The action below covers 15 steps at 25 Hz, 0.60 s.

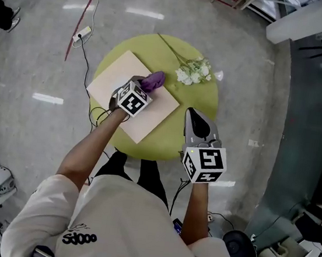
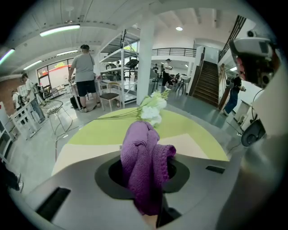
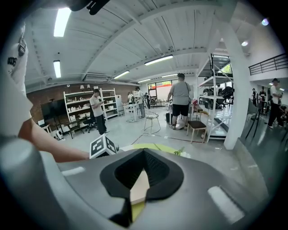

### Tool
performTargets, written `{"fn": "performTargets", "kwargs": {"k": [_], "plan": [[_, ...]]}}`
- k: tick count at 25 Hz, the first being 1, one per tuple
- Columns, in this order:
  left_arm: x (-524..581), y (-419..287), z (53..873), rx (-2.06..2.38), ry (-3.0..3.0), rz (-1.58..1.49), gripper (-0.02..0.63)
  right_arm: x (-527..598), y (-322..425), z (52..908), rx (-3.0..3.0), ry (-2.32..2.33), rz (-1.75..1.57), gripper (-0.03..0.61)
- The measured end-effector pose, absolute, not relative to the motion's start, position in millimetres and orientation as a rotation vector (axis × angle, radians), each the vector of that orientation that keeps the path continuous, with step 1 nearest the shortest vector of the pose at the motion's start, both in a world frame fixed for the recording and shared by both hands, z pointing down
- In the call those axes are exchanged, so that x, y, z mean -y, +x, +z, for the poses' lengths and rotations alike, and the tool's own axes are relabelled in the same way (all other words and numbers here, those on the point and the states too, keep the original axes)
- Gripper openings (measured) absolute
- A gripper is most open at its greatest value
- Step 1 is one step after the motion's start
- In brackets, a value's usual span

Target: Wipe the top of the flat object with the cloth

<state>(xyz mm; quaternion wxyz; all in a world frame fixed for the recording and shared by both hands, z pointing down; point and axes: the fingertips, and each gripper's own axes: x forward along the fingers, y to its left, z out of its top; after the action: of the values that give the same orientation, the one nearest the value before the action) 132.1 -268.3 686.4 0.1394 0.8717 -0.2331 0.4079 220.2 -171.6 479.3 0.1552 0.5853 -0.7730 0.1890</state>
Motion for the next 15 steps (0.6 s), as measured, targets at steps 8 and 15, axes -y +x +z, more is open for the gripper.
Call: {"fn": "performTargets", "kwargs": {"k": [8, 15], "plan": [[192.8, 187.8, 688.2, 0.344, 2.622, 1.268, 0.092, 142.5, 237.6, 482.1, 2.137, 1.769, 0.562, 0.009], [154.4, 196.0, 690.3, 0.206, 2.658, 1.301, 0.094, 125.8, 243.7, 483.7, 2.100, 1.820, 0.582, 0.009]]}}
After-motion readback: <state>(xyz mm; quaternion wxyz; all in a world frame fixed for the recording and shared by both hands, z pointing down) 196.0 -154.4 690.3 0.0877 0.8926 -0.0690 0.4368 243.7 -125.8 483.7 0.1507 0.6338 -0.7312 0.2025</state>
